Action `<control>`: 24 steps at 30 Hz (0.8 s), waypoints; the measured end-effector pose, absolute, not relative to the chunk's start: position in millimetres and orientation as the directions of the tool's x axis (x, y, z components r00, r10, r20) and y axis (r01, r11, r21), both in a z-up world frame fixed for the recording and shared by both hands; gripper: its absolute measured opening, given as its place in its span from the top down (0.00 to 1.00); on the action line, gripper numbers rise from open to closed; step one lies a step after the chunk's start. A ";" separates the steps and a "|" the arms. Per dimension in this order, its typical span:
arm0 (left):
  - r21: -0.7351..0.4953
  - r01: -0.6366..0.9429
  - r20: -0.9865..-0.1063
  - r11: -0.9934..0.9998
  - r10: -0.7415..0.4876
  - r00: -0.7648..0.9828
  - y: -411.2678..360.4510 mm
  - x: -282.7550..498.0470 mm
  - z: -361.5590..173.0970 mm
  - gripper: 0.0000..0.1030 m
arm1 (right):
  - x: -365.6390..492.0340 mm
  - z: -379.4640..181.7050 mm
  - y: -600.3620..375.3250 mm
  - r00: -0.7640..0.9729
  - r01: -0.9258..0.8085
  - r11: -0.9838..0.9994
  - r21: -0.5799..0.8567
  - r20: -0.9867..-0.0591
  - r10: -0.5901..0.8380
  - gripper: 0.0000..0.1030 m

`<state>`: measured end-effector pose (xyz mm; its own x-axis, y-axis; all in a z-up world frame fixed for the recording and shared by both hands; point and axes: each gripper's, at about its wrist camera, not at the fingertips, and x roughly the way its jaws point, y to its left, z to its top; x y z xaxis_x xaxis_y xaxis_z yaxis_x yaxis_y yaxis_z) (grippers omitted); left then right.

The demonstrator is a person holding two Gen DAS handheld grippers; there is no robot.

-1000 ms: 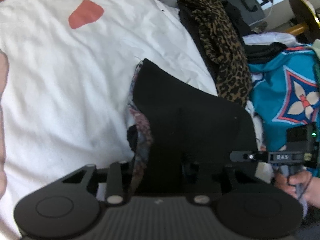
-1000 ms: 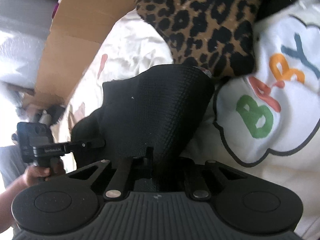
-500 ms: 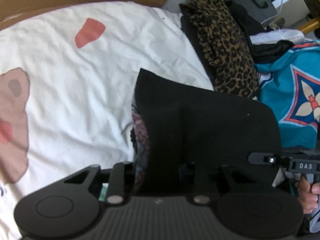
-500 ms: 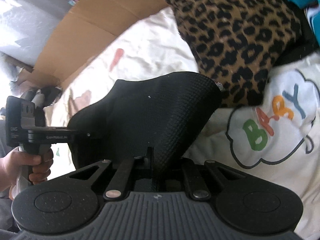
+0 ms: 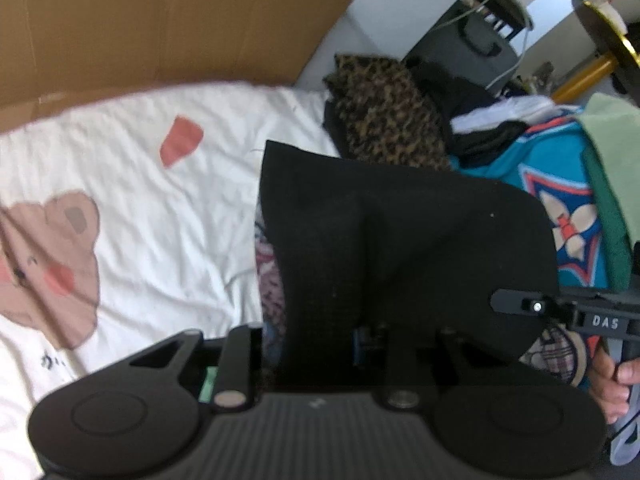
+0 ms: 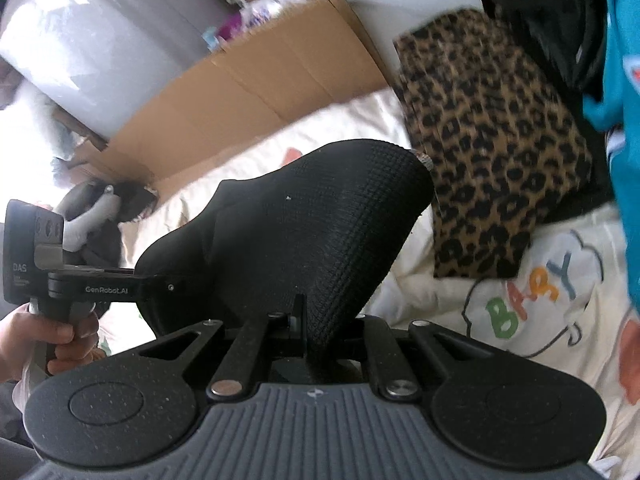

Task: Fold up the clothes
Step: 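Lift and carry the folded trousers toward the leopard-print pile with both tools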

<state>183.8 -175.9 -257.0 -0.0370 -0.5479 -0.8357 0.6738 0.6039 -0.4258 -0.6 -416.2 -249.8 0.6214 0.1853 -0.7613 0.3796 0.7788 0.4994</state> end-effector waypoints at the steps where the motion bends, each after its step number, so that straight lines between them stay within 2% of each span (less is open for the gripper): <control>1: -0.424 0.678 -0.831 0.601 -0.556 -0.028 -175.5 183.8 -250.0 0.71 | -1.2 -242.0 -415.6 0.631 0.374 0.782 0.499 -0.755 0.179 0.94; 16: -0.417 0.696 -0.753 0.584 -0.652 0.096 -180.4 176.0 -142.8 0.72 | -7.6 -123.9 -412.5 0.738 0.324 0.838 0.438 -0.672 0.066 0.94; 24: -0.434 0.686 -0.715 0.584 -0.687 0.132 -184.6 164.9 -104.1 0.71 | -17.0 -68.1 -416.4 0.770 0.344 0.846 0.407 -0.638 -0.006 0.94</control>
<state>164.9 -184.6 -104.1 0.1322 -0.6867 -0.7149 0.6857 0.5841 -0.4343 -17.0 -416.4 -68.1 0.7701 -0.0057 -0.6379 0.3437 0.8461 0.4074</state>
